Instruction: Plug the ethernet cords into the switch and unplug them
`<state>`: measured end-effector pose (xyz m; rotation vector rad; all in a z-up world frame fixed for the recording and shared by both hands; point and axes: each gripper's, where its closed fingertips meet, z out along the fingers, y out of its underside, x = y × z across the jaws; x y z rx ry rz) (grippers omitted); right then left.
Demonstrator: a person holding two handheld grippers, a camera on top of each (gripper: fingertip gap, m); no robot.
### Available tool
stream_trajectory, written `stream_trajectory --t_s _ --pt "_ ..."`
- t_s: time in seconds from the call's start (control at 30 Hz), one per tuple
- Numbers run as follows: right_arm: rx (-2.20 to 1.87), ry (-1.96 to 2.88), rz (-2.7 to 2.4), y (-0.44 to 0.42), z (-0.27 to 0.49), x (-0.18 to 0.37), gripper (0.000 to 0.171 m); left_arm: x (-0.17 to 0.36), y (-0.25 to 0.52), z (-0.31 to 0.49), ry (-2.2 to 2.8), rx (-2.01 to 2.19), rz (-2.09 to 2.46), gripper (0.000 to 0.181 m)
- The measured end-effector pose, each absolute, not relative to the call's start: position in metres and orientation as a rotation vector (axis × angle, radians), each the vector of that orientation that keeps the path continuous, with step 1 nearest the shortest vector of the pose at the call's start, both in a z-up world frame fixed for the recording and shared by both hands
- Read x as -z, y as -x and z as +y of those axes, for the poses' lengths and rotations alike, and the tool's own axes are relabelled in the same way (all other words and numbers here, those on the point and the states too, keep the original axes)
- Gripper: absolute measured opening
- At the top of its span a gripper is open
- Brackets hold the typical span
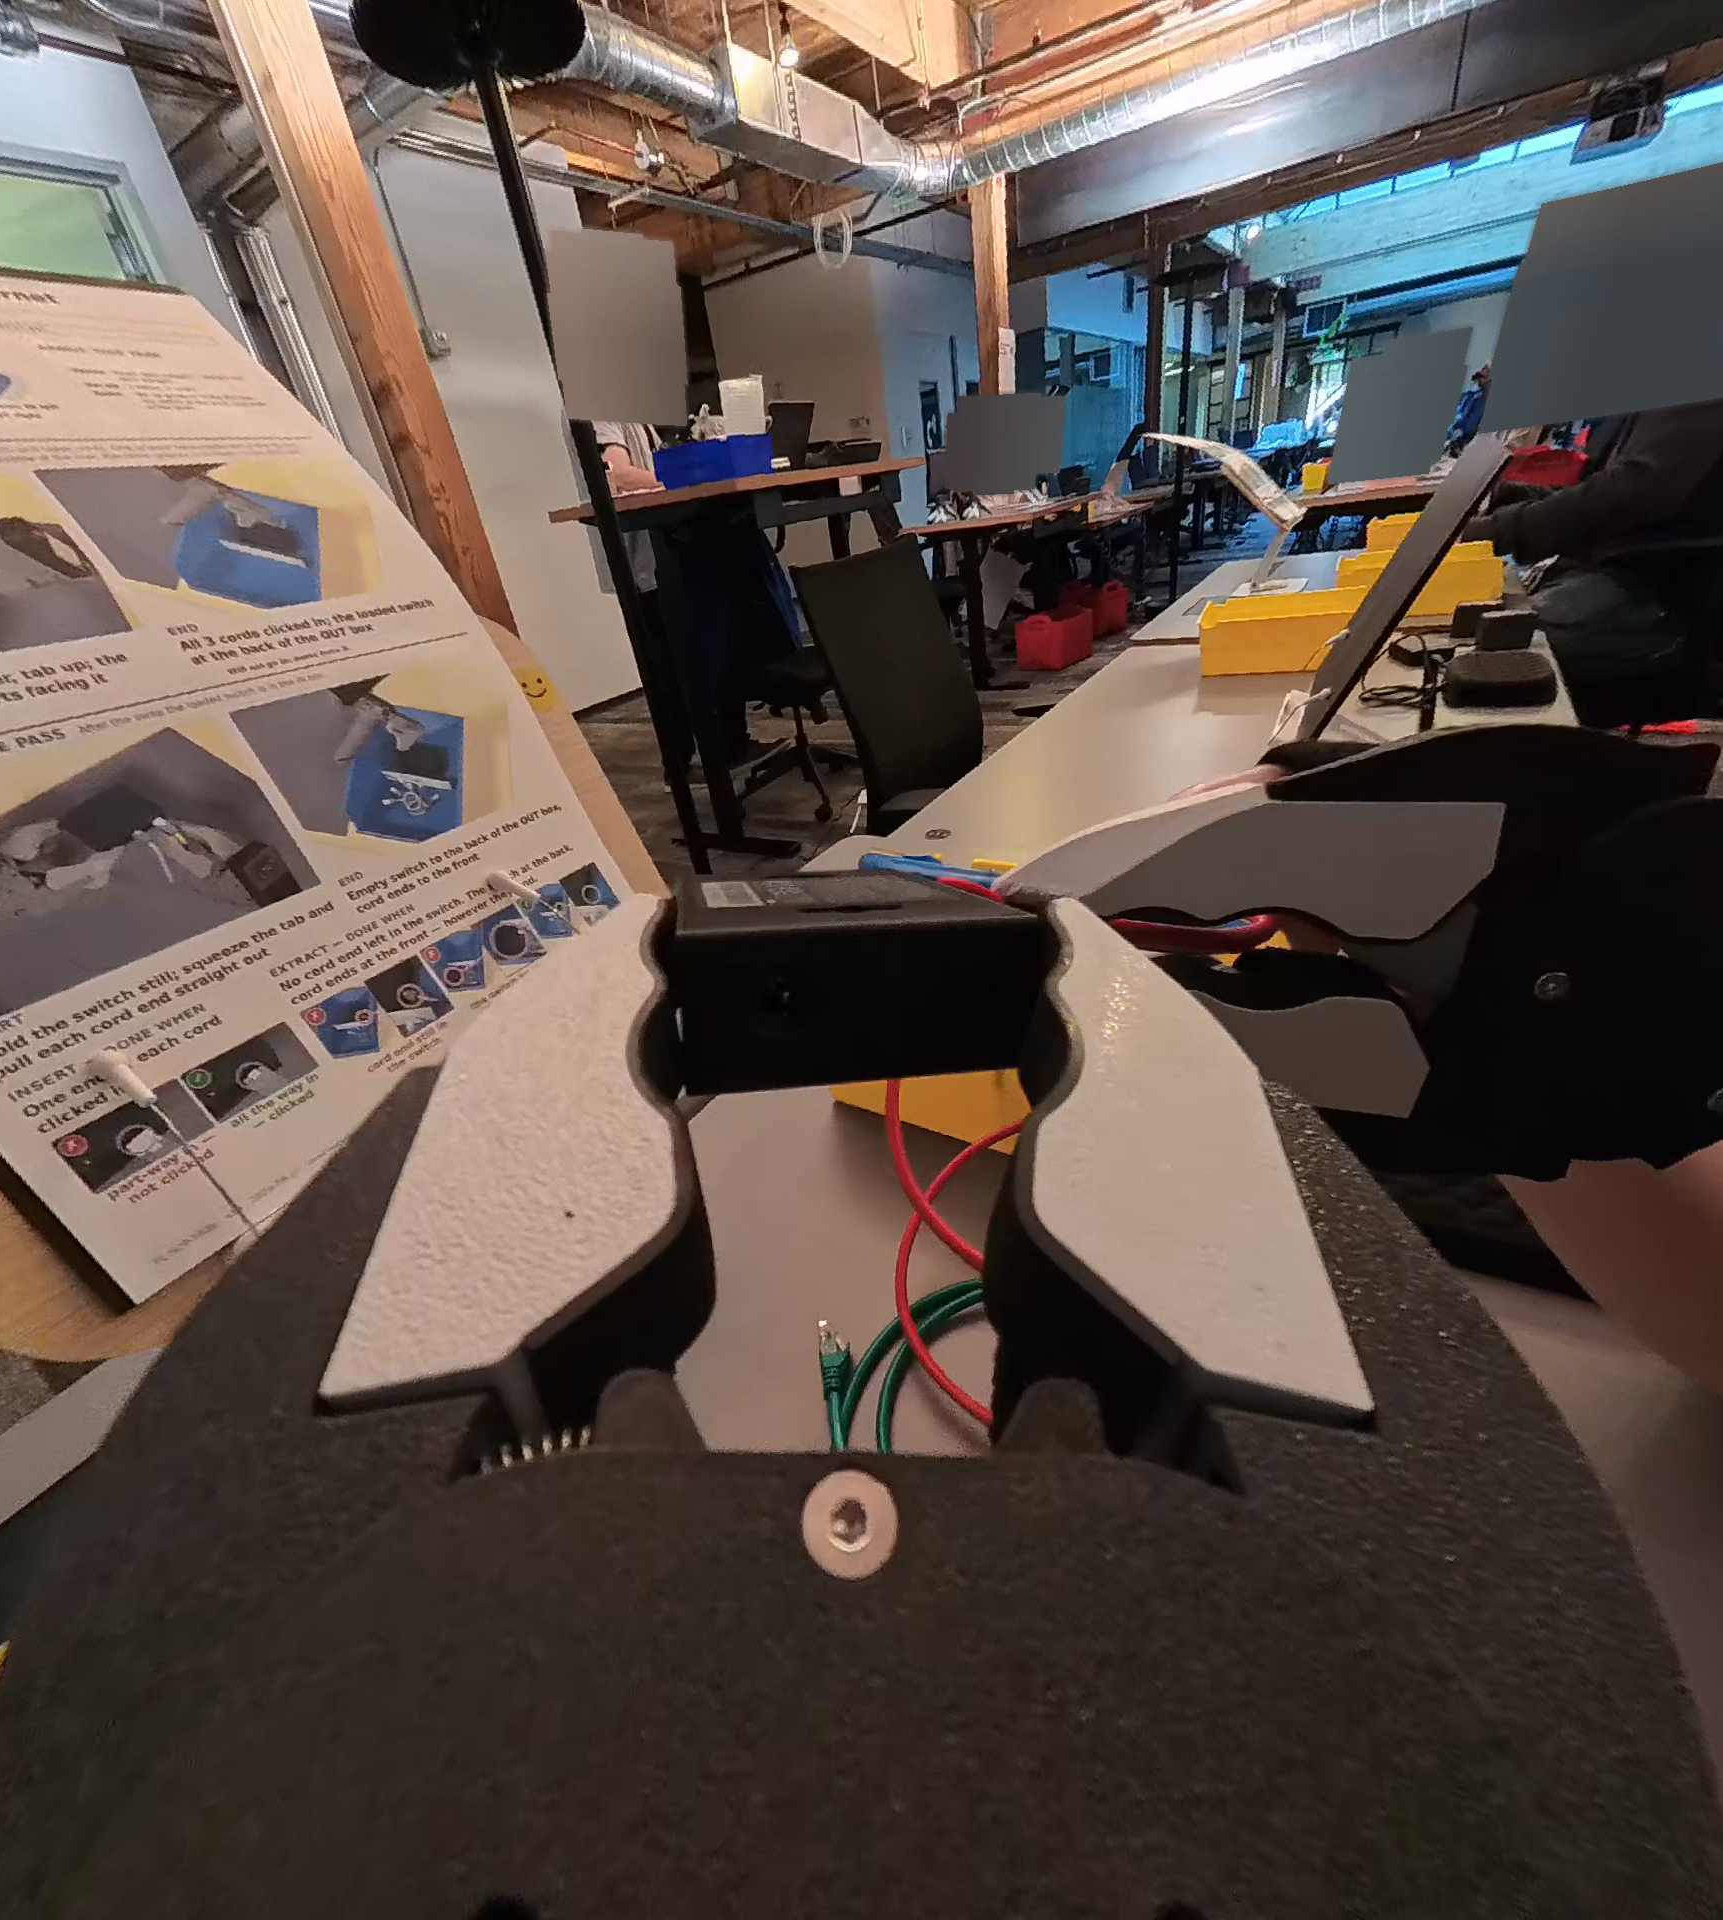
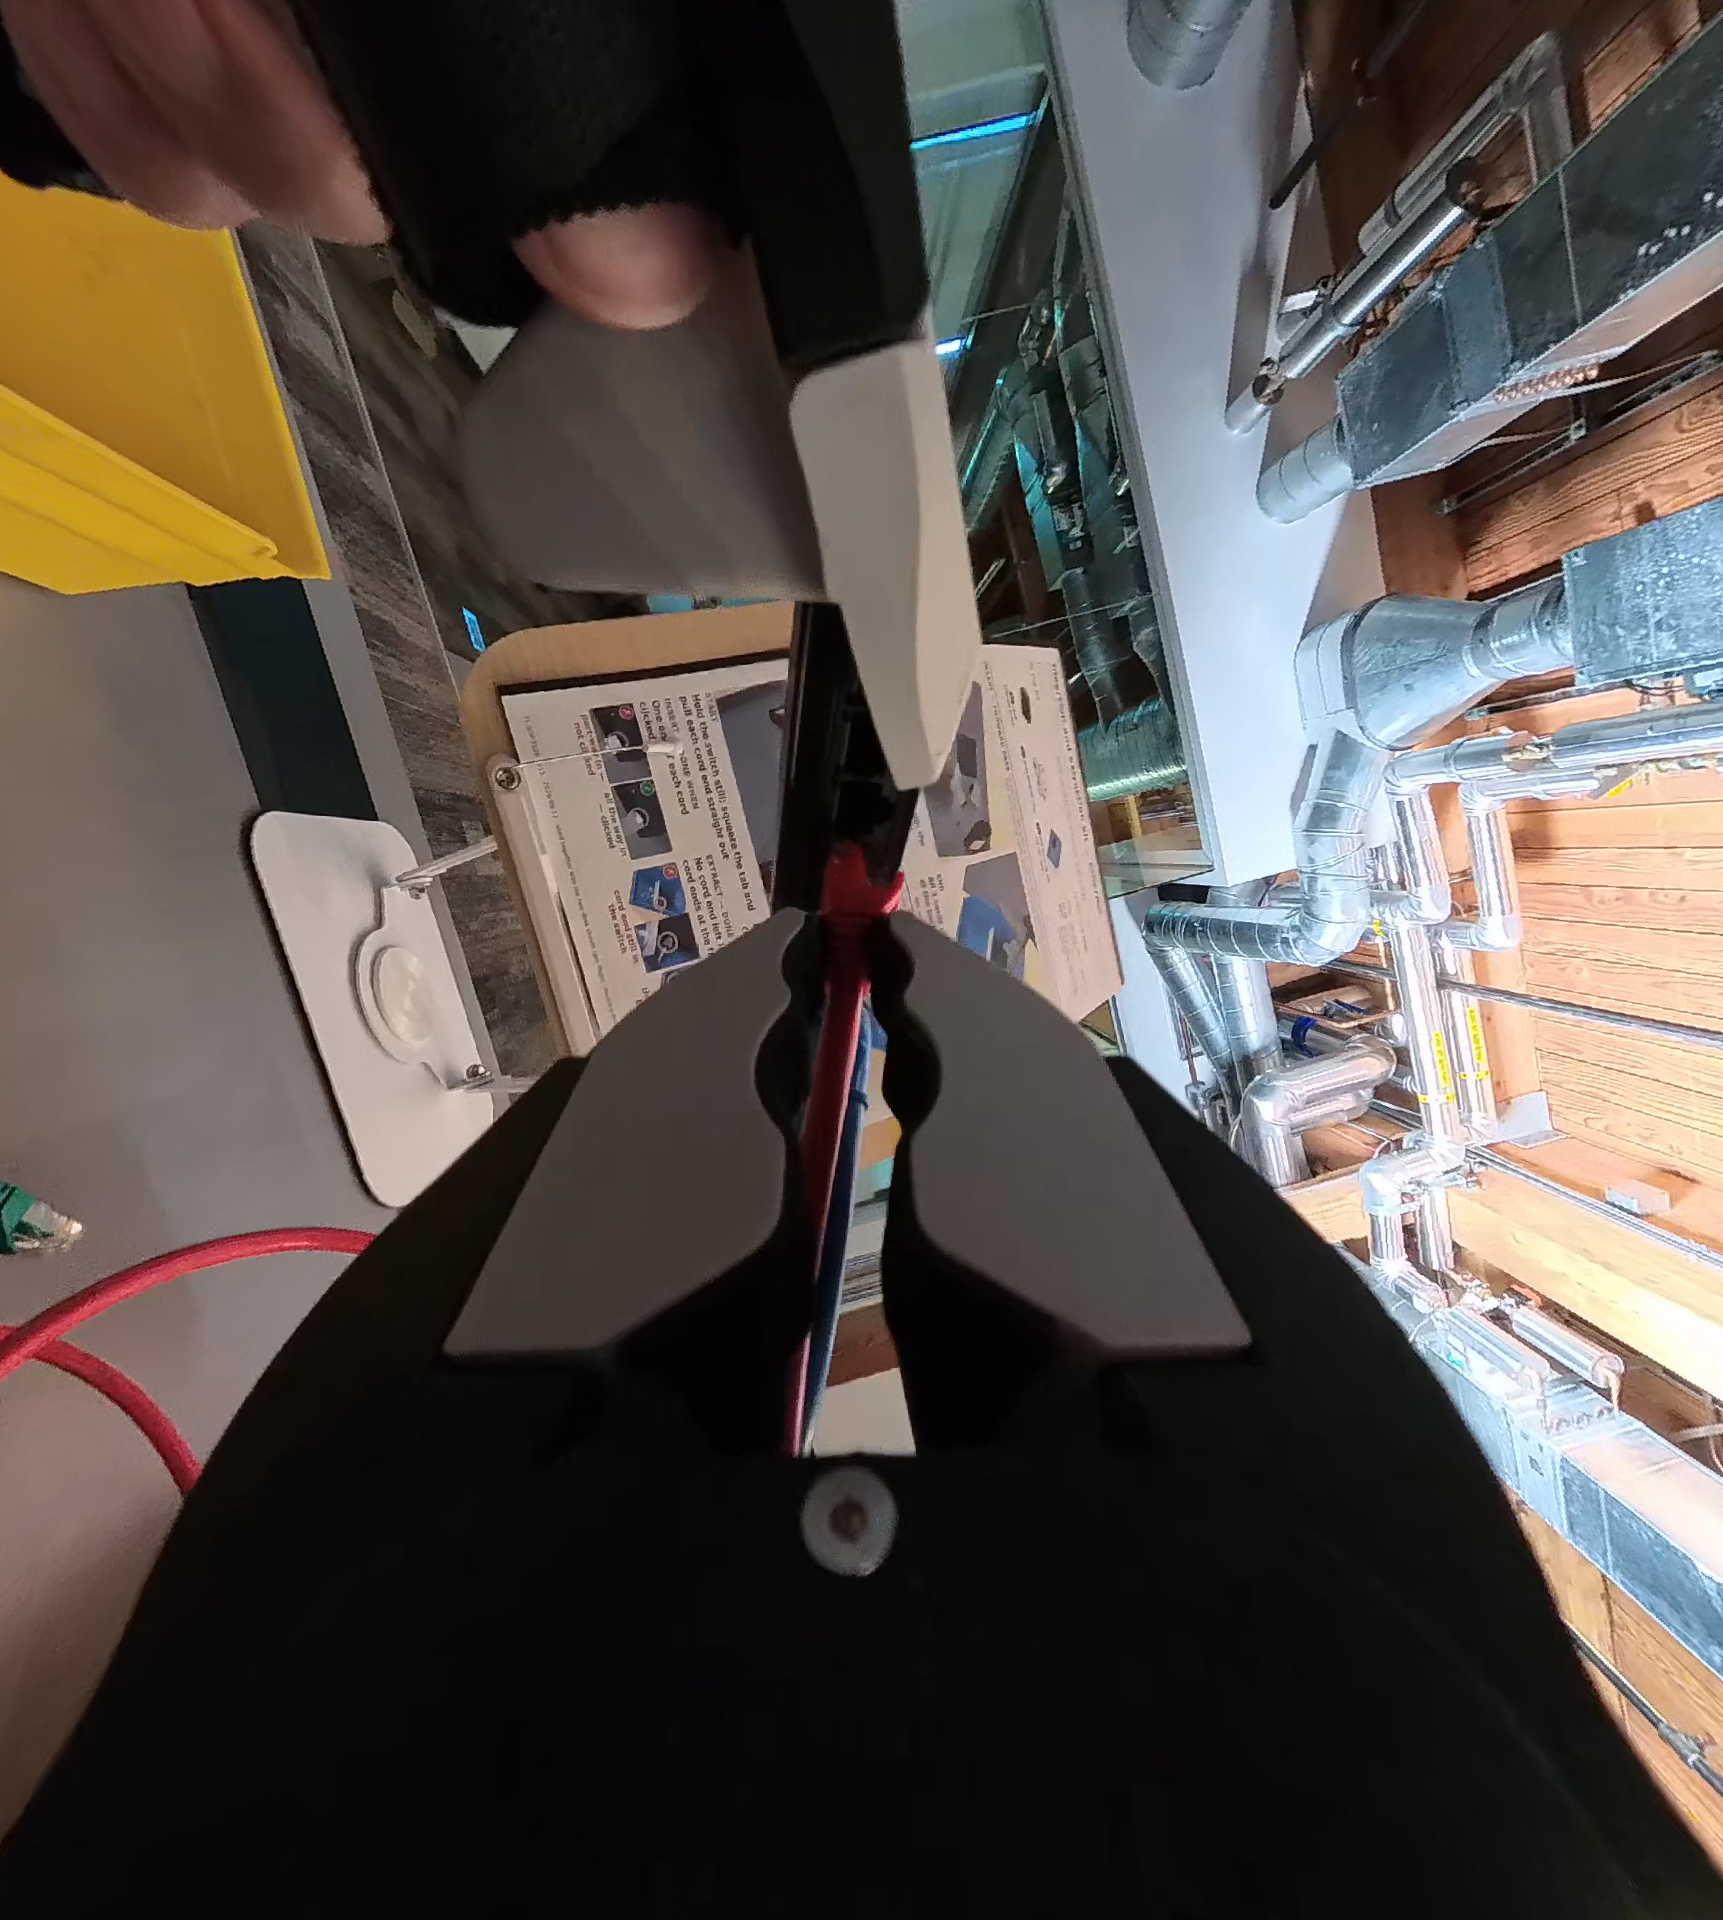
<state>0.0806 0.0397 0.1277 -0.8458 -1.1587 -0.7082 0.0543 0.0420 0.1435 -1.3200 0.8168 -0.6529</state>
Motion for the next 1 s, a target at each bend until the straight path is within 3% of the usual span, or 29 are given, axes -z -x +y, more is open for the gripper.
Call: stream_trajectory --t_s 0.43,0.53,0.63,0.87,1.0 --pt "0.646 0.858 -1.151 -0.078 0.043 -0.127 0.008 -0.151 -0.053 0.042 1.289 0.686 0.774 0.064" --pt "0.62 0.858 -1.187 -0.082 0.051 -0.124 0.009 -0.141 -0.054 0.047 1.275 0.546 0.868 0.065" --pt "0.659 0.896 -1.229 -0.089 0.061 -0.115 0.01 -0.136 -0.038 0.056 1.195 0.191 0.968 0.082" --pt "0.633 0.898 -1.396 -0.084 0.061 -0.091 0.01 -0.108 -0.044 0.058 1.038 -0.219 1.21 0.071" --pt "0.628 0.86 -1.465 -0.076 0.059 -0.079 0.01 -0.083 -0.05 0.065 0.973 -0.413 1.347 0.045"
